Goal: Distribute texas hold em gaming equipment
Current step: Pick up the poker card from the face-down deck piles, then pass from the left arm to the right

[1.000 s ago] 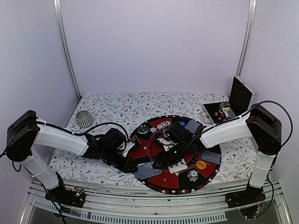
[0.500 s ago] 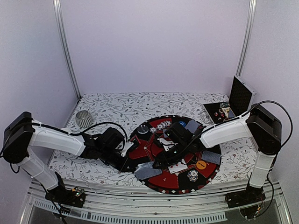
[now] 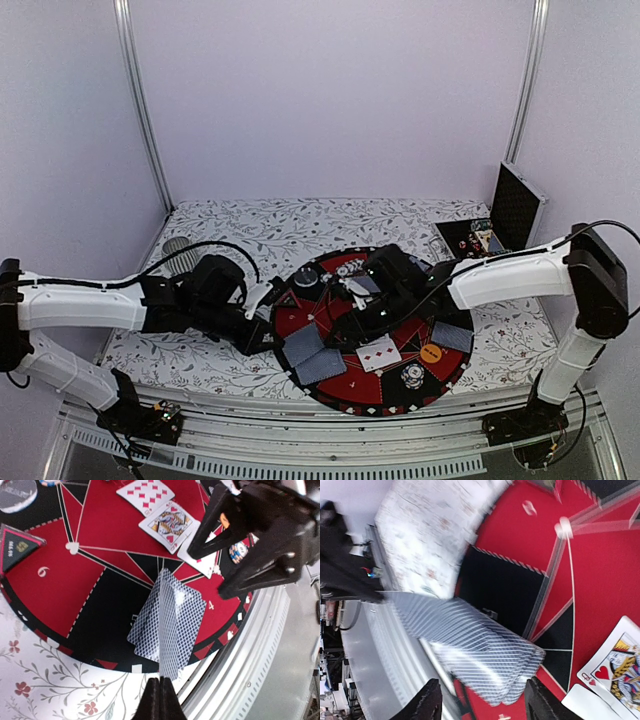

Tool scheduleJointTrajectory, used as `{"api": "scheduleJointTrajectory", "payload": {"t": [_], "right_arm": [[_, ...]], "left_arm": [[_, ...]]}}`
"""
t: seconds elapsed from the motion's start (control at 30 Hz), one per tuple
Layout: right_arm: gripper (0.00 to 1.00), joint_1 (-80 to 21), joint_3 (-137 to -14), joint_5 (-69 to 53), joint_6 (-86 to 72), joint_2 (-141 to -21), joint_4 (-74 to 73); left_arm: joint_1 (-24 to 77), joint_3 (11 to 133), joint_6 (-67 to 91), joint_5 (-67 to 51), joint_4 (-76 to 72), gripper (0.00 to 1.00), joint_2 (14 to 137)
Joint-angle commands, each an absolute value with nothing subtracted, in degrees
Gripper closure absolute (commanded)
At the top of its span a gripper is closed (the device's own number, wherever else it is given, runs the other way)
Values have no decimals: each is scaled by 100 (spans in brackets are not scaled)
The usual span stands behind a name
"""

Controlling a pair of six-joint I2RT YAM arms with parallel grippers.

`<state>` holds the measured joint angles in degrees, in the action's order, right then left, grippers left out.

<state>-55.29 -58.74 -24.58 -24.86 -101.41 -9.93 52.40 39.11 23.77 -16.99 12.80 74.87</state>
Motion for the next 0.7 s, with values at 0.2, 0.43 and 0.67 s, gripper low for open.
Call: {"api": "scheduleJointTrajectory", "payload": {"t": [0.2,0.43,0.67], "right_arm": [[36,-5527,-6025,-2628,-953,-7983,-848],[37,-5533,-6078,-2772,-649,-7896,-577],[52,-5528,-6164,-2949,-644,-8055,-599]], "left_arm": [[5476,4612,1540,-1445,1538,100,6601],[5942,5148,1308,-1688,1528,100,6307],[6070,5115,1144,-1783,1535,100,6188]]}}
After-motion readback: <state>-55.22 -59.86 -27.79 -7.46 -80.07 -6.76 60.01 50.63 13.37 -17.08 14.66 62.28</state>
